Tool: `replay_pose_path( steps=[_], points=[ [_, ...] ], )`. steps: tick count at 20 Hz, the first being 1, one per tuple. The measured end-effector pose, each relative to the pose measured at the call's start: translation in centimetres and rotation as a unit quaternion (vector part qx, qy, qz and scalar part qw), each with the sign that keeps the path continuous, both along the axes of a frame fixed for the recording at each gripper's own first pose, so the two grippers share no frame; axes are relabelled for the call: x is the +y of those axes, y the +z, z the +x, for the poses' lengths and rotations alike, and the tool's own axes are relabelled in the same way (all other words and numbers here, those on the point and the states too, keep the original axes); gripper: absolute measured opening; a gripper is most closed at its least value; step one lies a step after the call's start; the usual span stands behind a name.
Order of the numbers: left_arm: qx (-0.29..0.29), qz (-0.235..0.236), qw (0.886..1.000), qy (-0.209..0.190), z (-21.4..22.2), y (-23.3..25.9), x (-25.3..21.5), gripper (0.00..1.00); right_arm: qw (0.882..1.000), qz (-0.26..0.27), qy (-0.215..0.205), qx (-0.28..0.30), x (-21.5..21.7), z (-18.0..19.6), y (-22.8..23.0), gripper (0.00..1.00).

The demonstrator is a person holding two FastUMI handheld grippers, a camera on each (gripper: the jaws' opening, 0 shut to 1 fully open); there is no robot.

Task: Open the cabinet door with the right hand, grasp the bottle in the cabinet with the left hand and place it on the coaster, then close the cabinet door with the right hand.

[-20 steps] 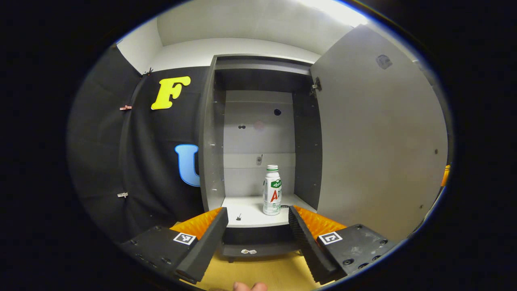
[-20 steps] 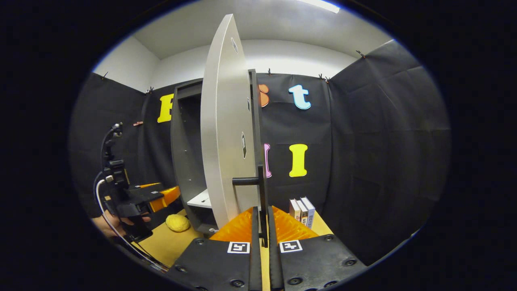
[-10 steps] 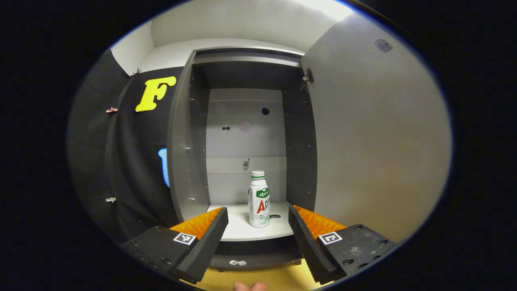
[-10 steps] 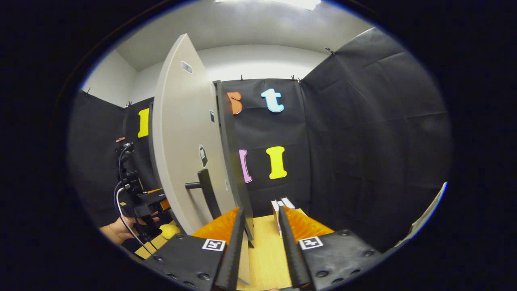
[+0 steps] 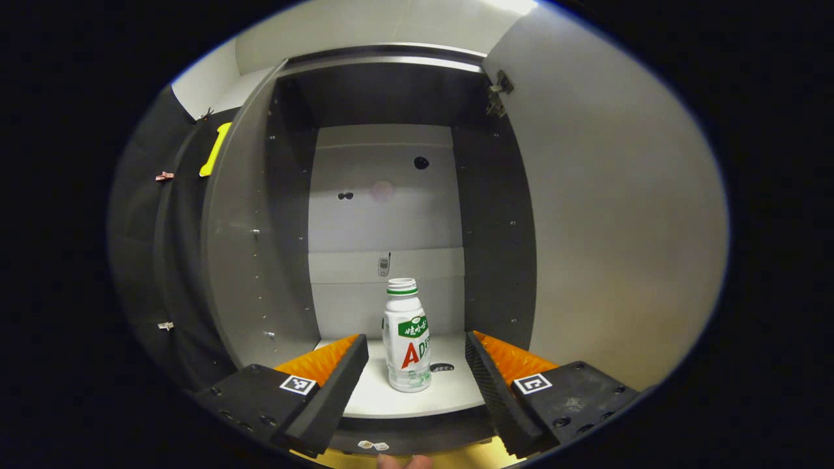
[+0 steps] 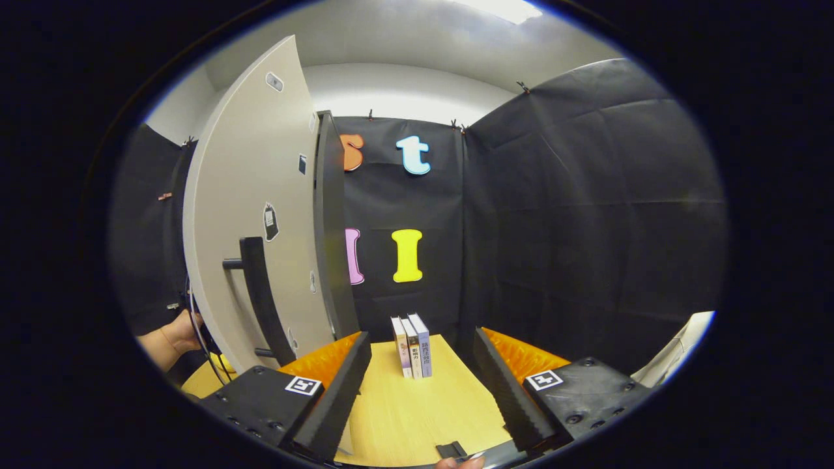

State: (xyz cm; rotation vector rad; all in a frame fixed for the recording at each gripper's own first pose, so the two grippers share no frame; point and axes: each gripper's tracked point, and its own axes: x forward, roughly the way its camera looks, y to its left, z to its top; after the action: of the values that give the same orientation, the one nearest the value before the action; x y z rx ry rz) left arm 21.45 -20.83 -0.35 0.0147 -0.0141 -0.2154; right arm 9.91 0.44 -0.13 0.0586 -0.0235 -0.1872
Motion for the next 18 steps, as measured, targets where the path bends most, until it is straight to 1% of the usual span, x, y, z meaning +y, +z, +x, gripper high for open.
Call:
replay_pose_path(
  steps=[8,13,15,17,18],
  points=[
    [0.025,0.010,0.999,0.035,8.3,-3.7,-0.1,0.93,0.999,0.012,-0.030,-0.005,-2.9,1.0,-0.1,0.98],
    [0.031,0.008,0.999,0.033,11.1,-5.2,-0.9,0.94,0.999,0.014,-0.043,0.003,-3.7,1.8,-0.5,0.98],
    [0.032,0.009,0.999,0.040,11.8,-5.6,-0.8,0.93,0.999,0.013,-0.043,0.005,-3.8,2.0,-0.5,0.98],
    [0.037,0.003,0.999,0.031,12.3,-6.1,-1.1,0.93,0.999,0.011,-0.043,0.008,-3.9,2.0,-0.6,0.98],
    [0.037,0.003,0.999,0.034,12.6,-6.3,-0.8,0.93,0.999,0.010,-0.043,0.008,-4.0,2.1,-0.6,0.98]
  ],
)
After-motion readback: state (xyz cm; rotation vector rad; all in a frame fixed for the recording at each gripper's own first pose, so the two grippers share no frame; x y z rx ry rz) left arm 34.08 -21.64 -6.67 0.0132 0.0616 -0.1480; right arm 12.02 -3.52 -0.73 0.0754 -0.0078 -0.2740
